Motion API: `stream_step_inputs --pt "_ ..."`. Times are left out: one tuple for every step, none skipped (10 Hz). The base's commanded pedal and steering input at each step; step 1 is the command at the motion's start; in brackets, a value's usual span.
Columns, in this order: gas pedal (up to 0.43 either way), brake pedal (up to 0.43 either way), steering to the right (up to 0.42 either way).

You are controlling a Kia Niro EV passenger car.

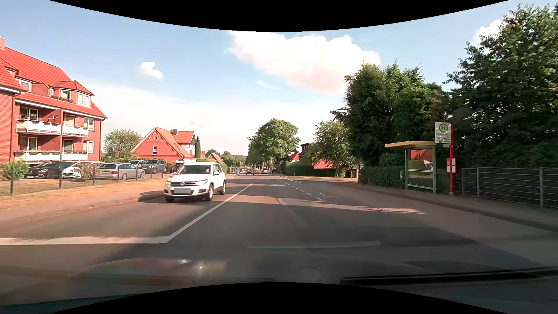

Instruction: Follow the waypoints while adhering to traffic rules and regulations

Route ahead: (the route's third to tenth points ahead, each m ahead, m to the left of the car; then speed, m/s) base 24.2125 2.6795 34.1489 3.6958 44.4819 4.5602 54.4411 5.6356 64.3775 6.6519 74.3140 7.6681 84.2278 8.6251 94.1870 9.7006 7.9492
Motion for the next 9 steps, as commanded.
stream_step_inputs --pt "0.240 0.000 -0.020" --pt "0.240 0.000 -0.021" --pt "0.240 0.000 -0.020" --pt "0.240 0.000 -0.020" --pt "0.240 0.000 -0.020" --pt "0.240 0.000 -0.020" --pt "0.240 0.000 -0.020" --pt "0.240 0.000 -0.020" --pt "0.240 0.000 -0.020"
